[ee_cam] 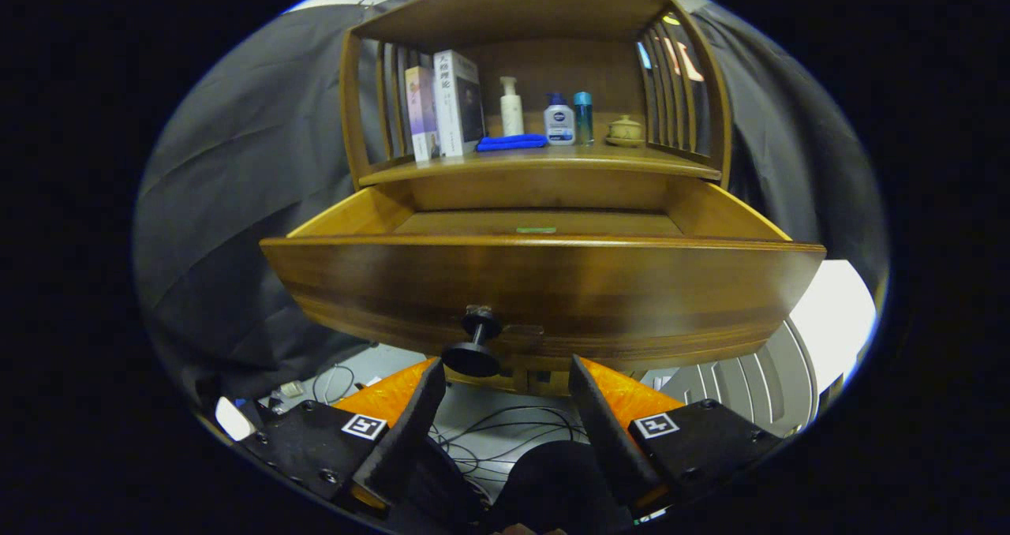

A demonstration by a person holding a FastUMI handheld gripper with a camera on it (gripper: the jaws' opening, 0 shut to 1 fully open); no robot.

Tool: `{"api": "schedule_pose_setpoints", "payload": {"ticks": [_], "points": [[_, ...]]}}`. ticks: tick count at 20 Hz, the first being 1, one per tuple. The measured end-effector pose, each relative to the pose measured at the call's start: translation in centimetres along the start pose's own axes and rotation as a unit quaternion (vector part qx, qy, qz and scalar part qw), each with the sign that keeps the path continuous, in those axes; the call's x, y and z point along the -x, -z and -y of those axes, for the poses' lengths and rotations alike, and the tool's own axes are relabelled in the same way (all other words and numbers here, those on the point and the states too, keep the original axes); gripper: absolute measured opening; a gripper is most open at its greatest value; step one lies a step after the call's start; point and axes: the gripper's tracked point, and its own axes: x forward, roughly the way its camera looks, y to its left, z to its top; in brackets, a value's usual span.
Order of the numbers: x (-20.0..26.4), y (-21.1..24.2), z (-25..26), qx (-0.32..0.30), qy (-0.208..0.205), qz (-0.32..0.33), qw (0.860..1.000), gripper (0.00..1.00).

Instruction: Pull open the drawer, take out the items inside it, and place them on the countertop above the cabinet.

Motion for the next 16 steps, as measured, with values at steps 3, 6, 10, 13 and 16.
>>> {"api": "schedule_pose_setpoints", "payload": {"ticks": [3,6,10,13,16], "points": [[1.7,-3.1,0.4,-0.003,0.003,0.031,1.0,0.98],[2.7,-6.0,0.6,0.008,0.006,0.061,0.998,0.98],[2.9,-9.0,1.8,0.021,0.015,0.084,0.996,0.98],[2.6,-11.0,2.7,0.02,0.019,0.092,0.995,0.98],[1.3,-13.4,3.5,0.023,0.016,0.094,0.995,0.98]]}}
